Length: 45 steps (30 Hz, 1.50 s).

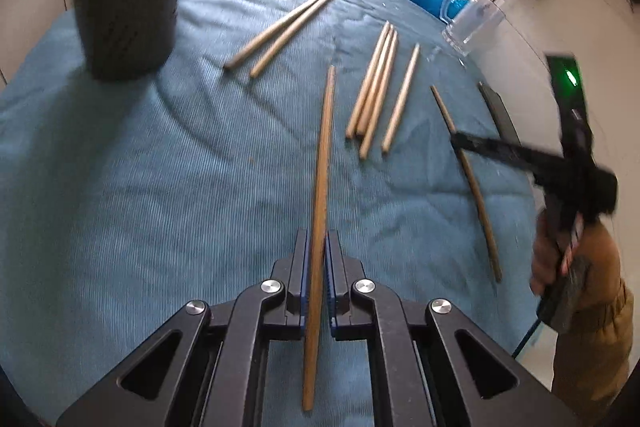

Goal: Organize utensils
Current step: 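Close the right tool on a chopstick while the left tool holds its chopstick, then carry both held chopsticks up toward the black utensil holder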

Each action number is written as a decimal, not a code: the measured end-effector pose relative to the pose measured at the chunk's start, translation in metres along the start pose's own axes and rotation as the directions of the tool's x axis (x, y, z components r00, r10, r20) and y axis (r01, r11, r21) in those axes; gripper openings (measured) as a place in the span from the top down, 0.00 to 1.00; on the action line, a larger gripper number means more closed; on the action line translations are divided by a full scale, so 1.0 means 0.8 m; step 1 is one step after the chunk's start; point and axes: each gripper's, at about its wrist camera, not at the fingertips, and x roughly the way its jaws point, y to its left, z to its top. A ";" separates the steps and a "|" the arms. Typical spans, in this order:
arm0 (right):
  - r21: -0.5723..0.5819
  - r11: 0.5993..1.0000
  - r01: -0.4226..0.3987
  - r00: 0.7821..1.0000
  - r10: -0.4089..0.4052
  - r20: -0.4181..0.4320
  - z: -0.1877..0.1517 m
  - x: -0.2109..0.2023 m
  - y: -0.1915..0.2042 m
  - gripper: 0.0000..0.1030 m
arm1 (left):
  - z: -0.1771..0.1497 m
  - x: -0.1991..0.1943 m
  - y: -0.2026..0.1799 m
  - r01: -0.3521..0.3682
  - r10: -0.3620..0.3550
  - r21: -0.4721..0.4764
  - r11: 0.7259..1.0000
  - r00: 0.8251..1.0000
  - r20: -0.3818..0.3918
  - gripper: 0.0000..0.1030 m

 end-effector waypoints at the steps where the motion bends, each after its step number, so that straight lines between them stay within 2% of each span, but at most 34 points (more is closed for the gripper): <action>1: -0.006 1.000 -0.016 1.000 0.016 -0.005 -0.018 -0.008 -0.002 0.92 | -0.007 -0.004 -0.001 -0.001 0.001 0.007 1.000 1.000 -0.006 0.94; 5: -0.024 0.997 -0.067 0.997 0.066 -0.032 -0.076 -0.036 -0.013 0.92 | -0.024 -0.016 -0.002 -0.004 0.005 0.033 0.999 1.000 -0.029 0.94; 8: -0.028 0.996 -0.089 0.996 0.089 -0.022 -0.095 -0.044 -0.022 0.86 | -0.033 -0.027 -0.003 -0.001 0.003 0.043 0.999 0.999 -0.046 0.94; 10: -0.028 0.994 -0.106 0.994 0.106 -0.015 -0.099 -0.046 -0.024 0.80 | -0.035 -0.039 -0.005 -0.006 0.007 0.063 0.998 1.000 -0.027 0.94; 12: -0.015 0.994 -0.109 0.994 0.108 -0.014 -0.099 -0.045 -0.026 0.80 | -0.031 -0.048 -0.007 -0.009 0.009 0.077 0.997 1.000 -0.006 0.94; 17: -0.008 0.996 -0.085 0.996 0.085 -0.008 -0.074 -0.034 -0.024 0.80 | 0.013 -0.038 -0.013 -0.035 0.032 0.078 0.996 0.999 0.031 0.94; 20: -0.005 0.997 -0.076 0.997 0.076 -0.007 -0.060 -0.028 -0.024 0.80 | 0.045 -0.017 -0.020 -0.021 0.017 0.084 0.996 0.999 0.041 0.94; 25: 0.013 0.996 -0.084 0.996 0.084 -0.011 -0.043 -0.019 -0.025 0.80 | 0.083 0.025 -0.039 -0.045 0.038 0.156 0.987 0.998 0.044 0.94; 28: 0.013 0.996 -0.093 0.996 0.093 -0.011 -0.042 -0.018 -0.027 0.80 | 0.087 0.047 -0.034 -0.100 0.101 0.180 0.979 0.995 0.004 0.94; 33: -0.017 0.995 -0.095 0.995 0.094 -0.010 -0.043 -0.017 -0.026 0.80 | 0.096 0.047 -0.026 -0.080 0.082 0.162 0.984 0.997 -0.006 0.94; 45: -0.060 0.998 -0.032 0.995 0.026 -0.100 -0.001 0.003 -0.012 0.80 | 0.134 0.066 -0.033 -0.150 0.155 0.105 0.983 0.987 -0.045 0.94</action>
